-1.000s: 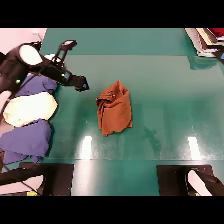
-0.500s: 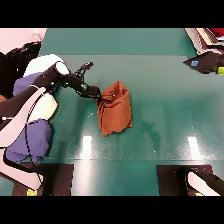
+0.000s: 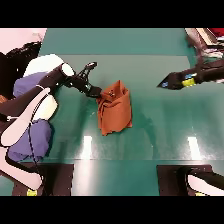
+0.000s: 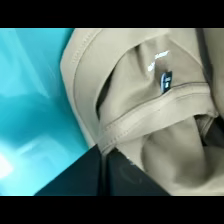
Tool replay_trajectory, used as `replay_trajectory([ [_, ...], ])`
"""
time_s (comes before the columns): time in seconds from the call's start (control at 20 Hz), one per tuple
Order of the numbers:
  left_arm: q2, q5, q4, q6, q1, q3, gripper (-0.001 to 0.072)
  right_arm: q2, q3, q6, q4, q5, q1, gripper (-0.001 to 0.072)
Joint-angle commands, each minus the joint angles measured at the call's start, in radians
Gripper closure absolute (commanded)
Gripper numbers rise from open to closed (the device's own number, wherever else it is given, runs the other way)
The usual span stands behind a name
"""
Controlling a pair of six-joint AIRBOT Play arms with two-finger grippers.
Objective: Fold the shirts.
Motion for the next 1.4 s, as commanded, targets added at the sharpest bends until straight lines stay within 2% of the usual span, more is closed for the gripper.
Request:
replay_trajectory([
  [0.0,0.042,-0.043,0.050,-0.027,0.043,0.063,0.0679,-0.131,0.000,0.054,-0.017,0.065,0.143,0.0055],
  [0.15,0.098,-0.048,0.051,-0.026,0.078,0.083,0.0679,-0.251,0.000,0.055,-0.018,0.008,0.279,0.0057],
  [0.3,0.121,-0.059,0.055,-0.024,0.083,0.083,0.0679,-0.350,0.000,0.054,0.010,-0.142,0.383,0.0066],
  [0.4,0.121,-0.072,0.055,-0.024,0.083,0.083,0.0679,-0.394,0.001,0.043,0.079,-0.222,0.422,0.0139],
  [0.65,0.121,-0.075,0.055,-0.024,0.083,0.083,0.0679,-0.414,0.001,0.061,0.141,-0.402,0.443,0.0140],
  [0.7,0.121,-0.075,0.055,-0.024,0.083,0.083,0.0678,-0.414,0.000,0.069,0.137,-0.420,0.442,0.0160],
  [0.75,0.121,-0.076,0.055,-0.024,0.083,0.083,0.0678,-0.414,0.001,0.069,0.136,-0.428,0.442,0.0327],
  [0.8,0.121,-0.076,0.055,-0.025,0.083,0.083,0.0678,-0.414,0.001,0.068,0.136,-0.434,0.442,0.0556],
  [0.85,0.122,-0.076,0.055,-0.026,0.083,0.083,0.0679,-0.413,0.001,0.064,0.130,-0.434,0.442,0.0695],
  [1.0,0.175,-0.072,0.077,-0.025,0.087,0.094,0.0679,-0.361,0.001,0.064,0.058,-0.416,0.420,0.0697],
  [1.25,0.417,-0.039,0.128,-0.016,0.143,0.233,0.0679,-0.080,0.109,0.145,-0.241,-0.256,0.251,0.0697],
  [1.35,0.521,-0.011,0.117,0.010,0.143,0.292,0.0679,0.028,0.195,0.144,-0.290,-0.232,0.182,0.0697],
])
